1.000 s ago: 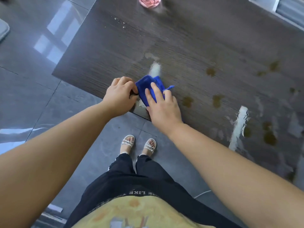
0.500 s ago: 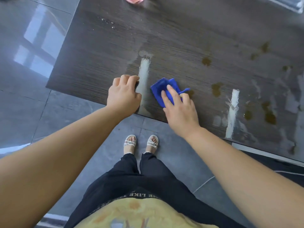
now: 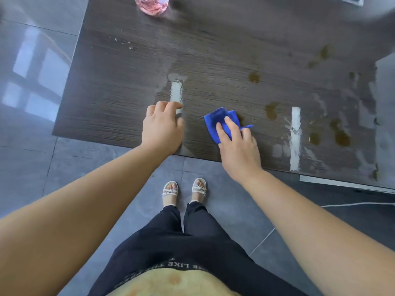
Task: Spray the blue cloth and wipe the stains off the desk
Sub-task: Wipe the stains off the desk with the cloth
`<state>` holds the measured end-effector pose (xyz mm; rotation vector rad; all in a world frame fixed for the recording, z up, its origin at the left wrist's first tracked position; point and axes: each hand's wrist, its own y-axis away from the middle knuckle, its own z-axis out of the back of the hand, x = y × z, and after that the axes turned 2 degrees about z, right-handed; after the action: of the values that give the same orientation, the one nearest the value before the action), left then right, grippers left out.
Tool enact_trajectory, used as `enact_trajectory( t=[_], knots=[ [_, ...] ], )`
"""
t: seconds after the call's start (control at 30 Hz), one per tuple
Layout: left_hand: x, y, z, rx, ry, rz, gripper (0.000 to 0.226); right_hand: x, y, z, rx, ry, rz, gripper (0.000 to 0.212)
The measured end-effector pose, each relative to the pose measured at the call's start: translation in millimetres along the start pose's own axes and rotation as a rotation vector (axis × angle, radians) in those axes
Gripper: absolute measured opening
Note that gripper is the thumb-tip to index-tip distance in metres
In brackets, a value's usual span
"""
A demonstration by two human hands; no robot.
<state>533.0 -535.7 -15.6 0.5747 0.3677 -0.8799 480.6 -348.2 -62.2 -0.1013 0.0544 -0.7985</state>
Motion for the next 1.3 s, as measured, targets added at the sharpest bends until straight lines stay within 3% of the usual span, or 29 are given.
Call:
enact_trajectory(
  t=[0.07,0.17,0.3,0.37,0.47,0.57,0.7,0.8,0.9,1.0,1.1,1.17,1.3],
  knots=[
    [-4,-3,-1,0.007,-0.018,-0.008,0.041,27,-17,-2,0.033,-0.015,-0.094,0.056],
    [-10,-8,-5,0.049,-0.062,0.005,0.038,42,-18,0,0.071,-0.042,0.024,0.056],
    [-16,-14,-8,0.109,-0.163,-0.02,0.036,-24,10,5,0.06,-0.068,0.139,0.054],
    [-18,-14,-10,0.138,-0.208,-0.038,0.039,-44,-2,6,0.052,-0.001,-0.016,0.054],
    [-17,-14,-11,0.134,-0.207,-0.04,0.041,-12,-34,-1,0.115,-0.038,-0.257,0.059],
    [-17,-14,-11,0.112,-0.152,-0.006,0.04,24,-29,0,0.077,-0.084,-0.065,0.061],
    [-15,-12,-11,0.109,-0.126,-0.006,0.04,-15,2,2,0.05,-0.1,0.153,0.06],
    [-13,-13,-9,0.123,-0.137,-0.013,0.042,-40,-20,-3,0.009,-0.013,-0.015,0.059],
    [-13,-15,-9,0.124,-0.137,-0.01,0.042,-8,-55,-7,0.082,-0.095,-0.245,0.058],
    [-12,-18,-9,0.114,-0.127,0.011,0.041,23,-44,-6,0.042,-0.157,-0.017,0.057],
    [-11,-20,-7,0.113,-0.132,0.009,0.041,-8,-12,-3,0.04,-0.177,0.203,0.055],
    [-13,-20,-7,0.129,-0.151,0.01,0.042,-38,-10,-3,0.024,-0.114,0.13,0.056],
    [-22,-18,-11,0.14,-0.156,0.058,0.042,-28,-55,-7,0.072,-0.068,-0.262,0.053]
  ],
)
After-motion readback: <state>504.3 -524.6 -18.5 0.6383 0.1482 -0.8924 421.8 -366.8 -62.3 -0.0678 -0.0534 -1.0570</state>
